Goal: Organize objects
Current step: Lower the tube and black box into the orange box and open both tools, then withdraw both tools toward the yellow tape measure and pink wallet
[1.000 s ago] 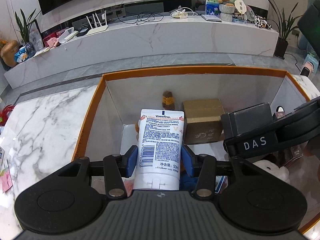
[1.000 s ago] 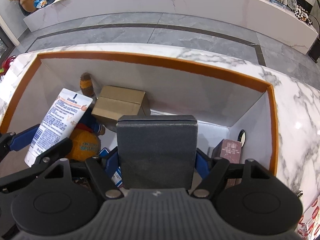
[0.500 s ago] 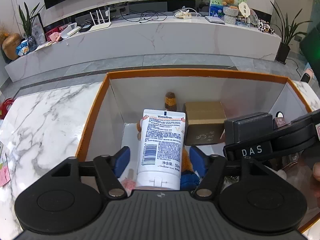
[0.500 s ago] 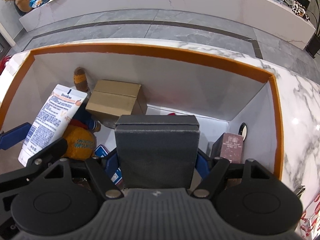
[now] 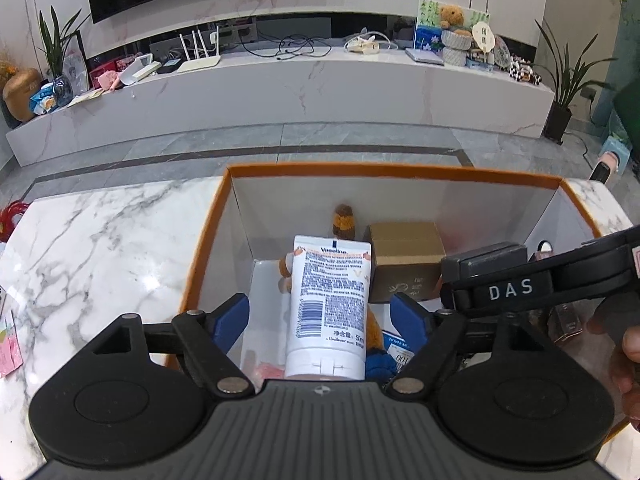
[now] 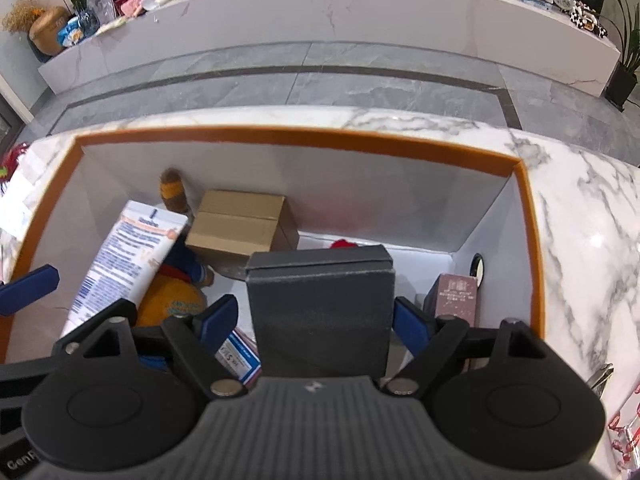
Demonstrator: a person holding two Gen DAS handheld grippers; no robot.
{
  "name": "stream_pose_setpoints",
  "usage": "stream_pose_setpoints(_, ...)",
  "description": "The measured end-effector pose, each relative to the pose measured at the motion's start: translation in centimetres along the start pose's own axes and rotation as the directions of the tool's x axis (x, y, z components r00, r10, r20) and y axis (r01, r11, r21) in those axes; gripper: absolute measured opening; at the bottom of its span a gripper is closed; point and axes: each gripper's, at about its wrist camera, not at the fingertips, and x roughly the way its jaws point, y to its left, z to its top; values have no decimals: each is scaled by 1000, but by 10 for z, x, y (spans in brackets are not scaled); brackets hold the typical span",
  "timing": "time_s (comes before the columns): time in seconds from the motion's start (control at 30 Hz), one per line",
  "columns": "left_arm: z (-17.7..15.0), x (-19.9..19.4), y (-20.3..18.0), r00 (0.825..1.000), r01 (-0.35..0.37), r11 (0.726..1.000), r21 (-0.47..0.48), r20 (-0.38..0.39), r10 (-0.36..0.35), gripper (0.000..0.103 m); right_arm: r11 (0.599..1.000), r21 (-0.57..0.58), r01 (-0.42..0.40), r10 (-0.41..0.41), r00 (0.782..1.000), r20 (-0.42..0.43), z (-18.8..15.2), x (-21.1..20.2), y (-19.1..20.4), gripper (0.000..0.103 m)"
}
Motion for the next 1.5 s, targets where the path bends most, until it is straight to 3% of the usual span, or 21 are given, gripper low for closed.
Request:
stream_pose_setpoints(0.27, 4, -28, 10, 997, 52, 998, -23, 58, -51, 91, 1000, 27, -17, 14, 993, 114, -14, -42, 5, 88)
stream_pose_setpoints(0.43, 3, -52, 16, 990, 120, 993, -19, 81, -118, 91, 996, 72, -57, 41, 978, 206, -43, -80, -3, 92)
stream_pose_setpoints(0.63, -3, -83, 18, 979, 167, 985, 34, 108, -170, 92, 997, 71, -12, -10, 952, 305, -85, -130, -6, 93)
stream_pose_setpoints(0.8, -12, -102, 20, 958, 268, 962, 63, 94, -273, 92, 995, 105, 1, -41, 924, 380, -137, -164, -11, 97)
stream_pose_setpoints(0.97, -32, -123, 3, 940, 321, 941, 112, 82, -330, 92, 991, 131, -12, -34, 936, 349, -182, -163, -20, 97)
stream_pose_setpoints(1.0, -38, -126, -1, 933, 342, 932, 119, 71, -352, 92, 991, 130, -14, -32, 940, 341, -189, -161, -22, 97)
stream_pose_setpoints(1.1, -61, -130, -13, 889, 454, 884, 108, 13, -458, 92, 988, 150, -20, -30, 946, 324, -204, -155, -30, 97)
stream_pose_setpoints(1.13, -70, -129, -17, 884, 466, 878, 110, -3, -468, 92, 987, 160, -31, -22, 946, 325, -209, -154, -33, 97)
stream_pose_setpoints(1.17, -79, -127, -20, 887, 459, 881, 114, -12, -461, 92, 985, 170, -44, -14, 944, 330, -216, -153, -35, 97)
stream_pose_setpoints(1.23, -98, -117, -24, 912, 408, 906, 108, -13, -409, 92, 980, 192, -61, -4, 947, 322, -230, -146, -41, 98)
stream_pose_setpoints(1.33, -115, -91, -30, 947, 322, 942, 99, -42, -319, 92, 982, 181, -54, 5, 965, 261, -239, -127, -47, 98)
stream_pose_setpoints(1.4, -121, -74, -31, 953, 301, 949, 92, -72, -296, 92, 984, 174, -41, -4, 969, 248, -240, -121, -52, 98)
stream_pose_setpoints(1.5, -126, -54, -32, 943, 317, 947, 52, -119, -309, 92, 980, 190, -52, 8, 974, 227, -239, -112, -59, 98)
